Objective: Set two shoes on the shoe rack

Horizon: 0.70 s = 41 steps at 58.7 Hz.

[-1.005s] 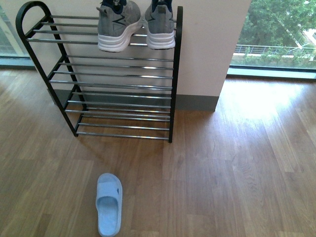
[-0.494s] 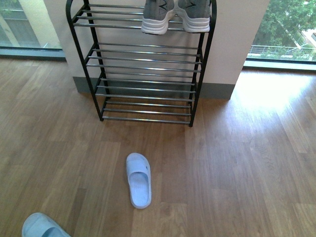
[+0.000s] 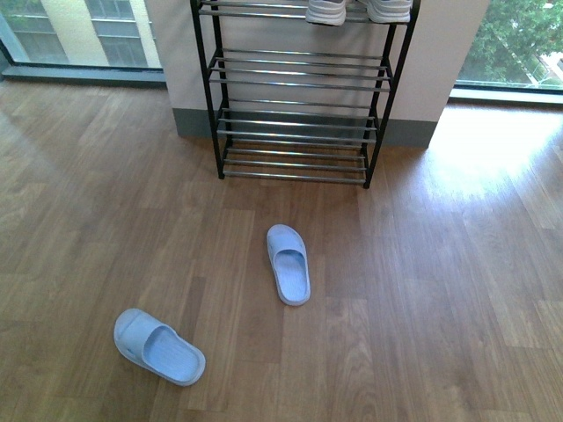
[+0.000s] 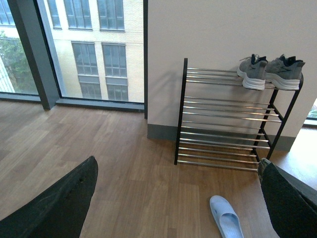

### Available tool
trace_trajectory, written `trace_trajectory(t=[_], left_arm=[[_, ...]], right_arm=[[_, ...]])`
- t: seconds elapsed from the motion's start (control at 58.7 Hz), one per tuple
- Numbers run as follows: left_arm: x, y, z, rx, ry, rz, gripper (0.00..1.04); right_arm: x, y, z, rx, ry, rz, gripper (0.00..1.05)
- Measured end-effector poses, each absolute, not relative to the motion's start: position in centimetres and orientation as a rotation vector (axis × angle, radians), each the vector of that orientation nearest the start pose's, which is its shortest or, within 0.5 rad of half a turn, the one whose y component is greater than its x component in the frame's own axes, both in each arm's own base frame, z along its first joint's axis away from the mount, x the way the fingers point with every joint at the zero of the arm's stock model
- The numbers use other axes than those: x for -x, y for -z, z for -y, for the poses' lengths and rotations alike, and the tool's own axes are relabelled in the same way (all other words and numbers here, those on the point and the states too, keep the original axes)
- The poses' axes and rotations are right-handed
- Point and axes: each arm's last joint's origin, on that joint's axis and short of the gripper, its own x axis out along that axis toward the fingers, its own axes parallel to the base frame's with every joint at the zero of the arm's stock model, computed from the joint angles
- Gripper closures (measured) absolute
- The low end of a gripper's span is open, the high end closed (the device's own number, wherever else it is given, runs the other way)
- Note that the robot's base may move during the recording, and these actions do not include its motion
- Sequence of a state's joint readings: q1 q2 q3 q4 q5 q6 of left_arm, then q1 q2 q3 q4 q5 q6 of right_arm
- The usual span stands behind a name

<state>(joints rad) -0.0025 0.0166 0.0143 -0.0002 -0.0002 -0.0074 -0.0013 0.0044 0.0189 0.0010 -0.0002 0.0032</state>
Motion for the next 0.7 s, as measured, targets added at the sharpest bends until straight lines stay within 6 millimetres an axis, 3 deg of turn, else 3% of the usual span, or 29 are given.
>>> trace_trajectory(t=[0.698], left_arm=[[-9.79, -16.70, 0.02, 0.007, 0.002, -0.003, 0.09]], right_arm=[[-9.68, -16.98, 0.01, -0.003, 0.001, 0.015, 0.09]])
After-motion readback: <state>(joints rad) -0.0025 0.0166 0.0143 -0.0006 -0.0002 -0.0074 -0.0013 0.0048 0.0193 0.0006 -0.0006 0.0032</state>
